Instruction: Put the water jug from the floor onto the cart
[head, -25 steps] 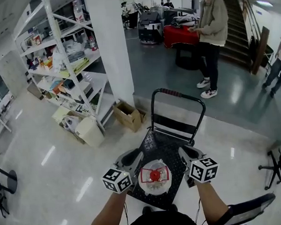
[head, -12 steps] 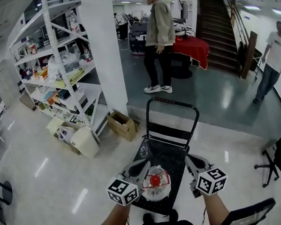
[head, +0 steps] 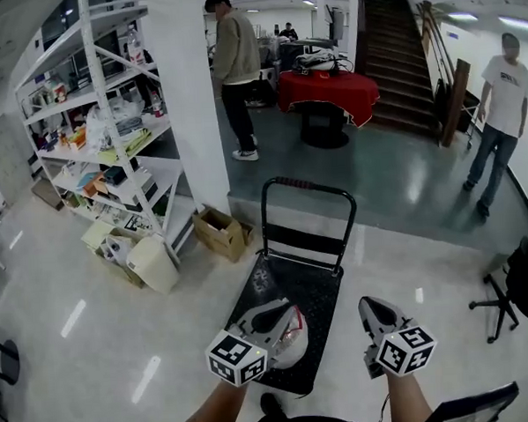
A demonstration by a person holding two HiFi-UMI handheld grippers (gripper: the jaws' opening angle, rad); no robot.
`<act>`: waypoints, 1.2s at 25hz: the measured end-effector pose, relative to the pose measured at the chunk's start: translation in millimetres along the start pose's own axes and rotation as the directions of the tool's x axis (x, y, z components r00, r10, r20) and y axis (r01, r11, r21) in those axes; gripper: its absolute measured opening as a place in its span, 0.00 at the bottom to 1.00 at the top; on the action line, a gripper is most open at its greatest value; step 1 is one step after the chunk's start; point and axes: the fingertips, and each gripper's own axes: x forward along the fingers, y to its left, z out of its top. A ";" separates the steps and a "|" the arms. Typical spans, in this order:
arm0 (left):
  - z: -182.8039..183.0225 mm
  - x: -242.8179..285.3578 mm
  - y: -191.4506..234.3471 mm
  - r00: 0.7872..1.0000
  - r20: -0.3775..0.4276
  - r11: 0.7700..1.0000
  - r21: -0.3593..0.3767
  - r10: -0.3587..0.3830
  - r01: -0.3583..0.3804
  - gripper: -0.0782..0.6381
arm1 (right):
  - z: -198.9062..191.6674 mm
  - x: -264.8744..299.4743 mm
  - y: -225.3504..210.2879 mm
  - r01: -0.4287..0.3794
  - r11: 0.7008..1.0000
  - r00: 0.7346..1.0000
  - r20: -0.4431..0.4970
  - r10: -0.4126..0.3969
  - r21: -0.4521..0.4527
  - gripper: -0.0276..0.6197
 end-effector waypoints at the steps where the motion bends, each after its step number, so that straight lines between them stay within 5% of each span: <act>1: -0.7 0.9 -15.3 1.000 -0.001 1.000 0.007 0.006 -0.006 0.11 | -1.6 -16.2 -2.3 -0.008 1.000 1.000 0.009 0.008 -0.013 0.05; 14: -19.3 9.5 -266.5 0.999 -0.015 0.999 0.031 0.036 -0.036 0.11 | -38.4 -266.3 -56.9 -0.058 0.997 0.997 0.039 0.060 -0.043 0.05; 23: -15.4 -40.1 -361.2 0.997 -0.056 0.997 0.067 0.044 -0.040 0.11 | -32.2 -354.5 -35.1 -0.067 0.997 0.994 0.087 0.069 -0.023 0.05; 30: -39.4 -116.2 -414.8 0.999 -0.039 0.997 0.070 0.019 -0.017 0.11 | -66.6 -413.6 20.7 -0.041 0.999 0.995 0.085 0.044 -0.036 0.05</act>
